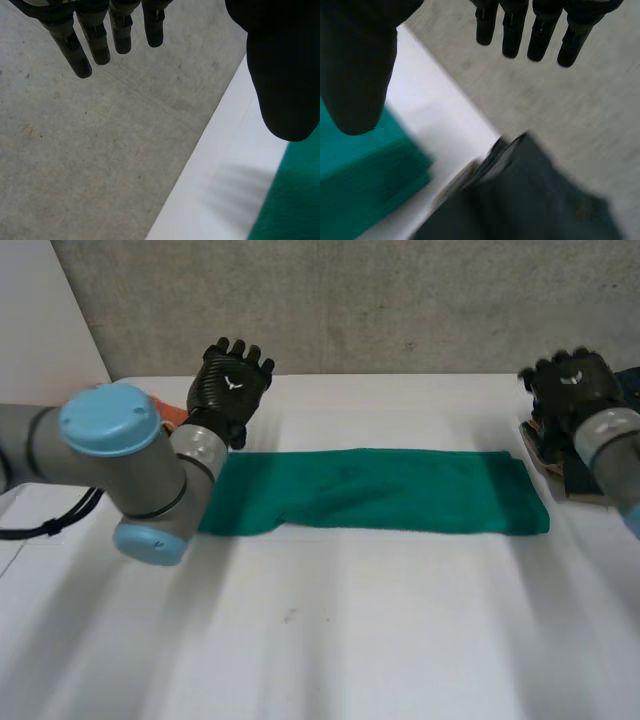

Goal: Fold the laundry.

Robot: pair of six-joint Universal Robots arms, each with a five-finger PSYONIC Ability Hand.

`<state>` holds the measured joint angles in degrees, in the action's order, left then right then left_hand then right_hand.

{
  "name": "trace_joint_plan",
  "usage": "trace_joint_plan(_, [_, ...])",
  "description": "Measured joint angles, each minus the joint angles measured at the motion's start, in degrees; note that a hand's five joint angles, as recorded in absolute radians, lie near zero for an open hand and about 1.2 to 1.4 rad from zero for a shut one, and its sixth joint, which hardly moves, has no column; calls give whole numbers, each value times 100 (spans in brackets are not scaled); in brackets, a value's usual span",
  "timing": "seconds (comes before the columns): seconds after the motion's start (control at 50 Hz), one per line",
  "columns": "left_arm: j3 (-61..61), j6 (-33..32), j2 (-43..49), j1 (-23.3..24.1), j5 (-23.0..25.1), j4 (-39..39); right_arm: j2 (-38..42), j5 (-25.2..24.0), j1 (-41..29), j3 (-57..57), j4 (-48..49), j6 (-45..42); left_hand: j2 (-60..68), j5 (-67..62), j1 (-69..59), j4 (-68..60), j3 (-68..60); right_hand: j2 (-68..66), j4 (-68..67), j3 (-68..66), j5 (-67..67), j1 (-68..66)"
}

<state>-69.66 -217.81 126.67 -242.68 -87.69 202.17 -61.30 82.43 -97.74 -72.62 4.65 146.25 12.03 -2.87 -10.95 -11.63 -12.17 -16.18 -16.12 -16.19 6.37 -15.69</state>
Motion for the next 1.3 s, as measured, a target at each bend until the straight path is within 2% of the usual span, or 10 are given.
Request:
trace_joint_plan(0.18, [-1219, 948, -824, -67, 66, 11, -50, -438, 543, -446, -1613, 383, 0, 0, 0, 0, 0, -982, -1049, -1009, 1066, -1064])
trace_joint_plan(0.3, [-1479, 1245, -858, -171, 91, 25, 280, -946, 766, -709, -1272, 419, 0, 0, 0, 0, 0, -1291, -1319, -1289, 1325, -1335])
trace_joint_plan(0.44, [-1482, 1262, -813, -220, 93, 46, 755, -1087, 789, -719, -581, 376, 0, 0, 0, 0, 0, -1697, -1707, -1713, 1708, -1753])
trace_joint_plan(0.52, [-1467, 1248, -801, -218, 93, 51, 1041, -1059, 775, -610, -368, 318, 0, 0, 0, 0, 0, -4984, -4881, -4875, 4863, -4910])
trace_joint_plan(0.58, [-1468, 1243, -800, -209, 91, 52, 1108, -988, 779, -551, -356, 297, 0, 0, 0, 0, 0, -5142, -5210, -5167, 5037, -4932])
trace_joint_plan(0.76, [-1589, 1240, -935, -204, 88, 44, 472, -653, 1212, -909, -385, -118, 0, 0, 0, 0, 0, -5142, -5241, -5178, 5135, -4932])
trace_joint_plan(0.92, [-1895, 1241, -1361, -254, 93, 43, -173, -540, 2105, -1187, -411, -1937, 0, 0, 0, 0, 0, -5142, -5242, -5179, 5163, -4932])
trace_joint_plan(1.02, [-2065, 1246, -1572, -267, 95, 48, -190, -547, 2188, -1108, -411, -2329, 0, 0, 0, 0, 0, -5045, -5120, -5070, 5082, -4896])
trace_joint_plan(1.1, [-2171, 1249, -1713, -273, 92, 50, -176, -601, 1933, -1091, -404, -2078, 0, 0, 0, 0, 0, -2201, -2288, -2273, 2245, -2246])
trace_joint_plan(1.3, [-2327, 1258, -1889, -265, 88, 51, -212, -1462, 1301, -1449, -408, -239, 0, 0, 0, 0, 0, -1895, -1870, -1873, 1697, -1999])
